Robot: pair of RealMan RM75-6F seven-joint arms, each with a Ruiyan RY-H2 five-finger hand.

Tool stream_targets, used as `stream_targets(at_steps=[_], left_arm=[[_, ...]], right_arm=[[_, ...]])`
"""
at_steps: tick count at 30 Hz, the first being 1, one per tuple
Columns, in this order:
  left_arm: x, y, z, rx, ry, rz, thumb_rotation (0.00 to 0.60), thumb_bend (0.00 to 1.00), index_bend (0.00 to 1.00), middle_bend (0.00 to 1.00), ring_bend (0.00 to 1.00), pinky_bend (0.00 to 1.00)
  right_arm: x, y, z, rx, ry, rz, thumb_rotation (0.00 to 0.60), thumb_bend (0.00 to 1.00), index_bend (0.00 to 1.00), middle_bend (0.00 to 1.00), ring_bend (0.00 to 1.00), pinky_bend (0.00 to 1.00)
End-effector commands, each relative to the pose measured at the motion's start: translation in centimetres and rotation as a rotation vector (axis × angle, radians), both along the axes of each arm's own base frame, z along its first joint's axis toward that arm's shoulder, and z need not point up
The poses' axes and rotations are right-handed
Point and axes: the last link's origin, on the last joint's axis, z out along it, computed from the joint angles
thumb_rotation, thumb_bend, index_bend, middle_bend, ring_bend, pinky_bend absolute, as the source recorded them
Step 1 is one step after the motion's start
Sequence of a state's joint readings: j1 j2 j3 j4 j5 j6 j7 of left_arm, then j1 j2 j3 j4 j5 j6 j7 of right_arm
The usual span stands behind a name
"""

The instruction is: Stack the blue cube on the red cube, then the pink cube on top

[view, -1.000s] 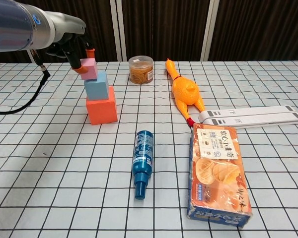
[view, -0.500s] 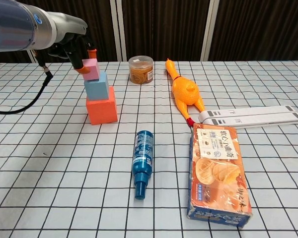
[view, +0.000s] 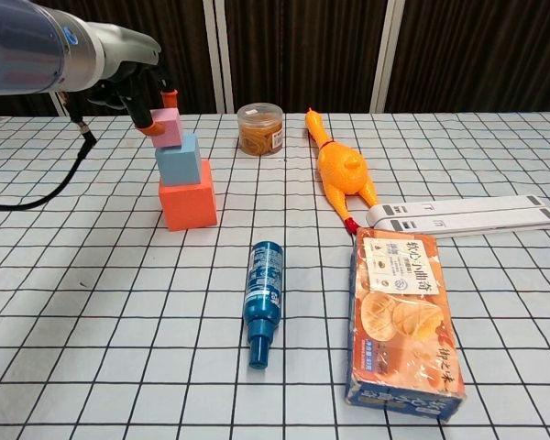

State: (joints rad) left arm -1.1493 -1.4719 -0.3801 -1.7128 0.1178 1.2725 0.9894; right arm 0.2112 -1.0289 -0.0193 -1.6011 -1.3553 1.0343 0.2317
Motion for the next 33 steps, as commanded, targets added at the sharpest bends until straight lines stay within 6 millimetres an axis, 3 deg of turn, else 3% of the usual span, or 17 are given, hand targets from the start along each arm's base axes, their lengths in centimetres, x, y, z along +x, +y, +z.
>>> stream_targets(at_steps=[1, 20, 28, 30, 33], left_arm=[[0.0, 0.0, 0.0, 0.000, -0.001, 0.000, 0.600, 0.42, 0.35, 0.98, 0.84, 0.84], [0.3, -0.5, 0.5, -0.011, 0.008, -0.017, 0.600, 0.41, 0.27, 0.97, 0.83, 0.83], [1.1, -2.5, 5.6, 0.064, 0.015, -0.051, 0.600, 0.41, 0.25, 0.94, 0.80, 0.81], [1.1, -3.7, 7.1, 0.057, -0.006, -0.056, 0.600, 0.41, 0.23, 0.90, 0.75, 0.78], [0.6, -6.1, 8.7, 0.014, -0.007, -0.078, 0.600, 0.37, 0.17, 0.73, 0.58, 0.66]], right_arm=[[0.0, 0.0, 0.0, 0.000, 0.001, -0.001, 0.600, 0.04, 0.17, 0.05, 0.07, 0.13], [0.0, 0.0, 0.1, 0.000, 0.007, -0.002, 0.600, 0.04, 0.17, 0.05, 0.07, 0.13], [0.1, -0.1, 0.0, 0.002, 0.019, 0.004, 0.600, 0.04, 0.17, 0.05, 0.07, 0.13], [0.2, 0.0, 0.1, -0.002, 0.017, 0.006, 0.600, 0.04, 0.17, 0.05, 0.07, 0.13], [0.3, 0.1, 0.3, -0.010, 0.016, 0.007, 0.600, 0.04, 0.17, 0.05, 0.07, 0.13]])
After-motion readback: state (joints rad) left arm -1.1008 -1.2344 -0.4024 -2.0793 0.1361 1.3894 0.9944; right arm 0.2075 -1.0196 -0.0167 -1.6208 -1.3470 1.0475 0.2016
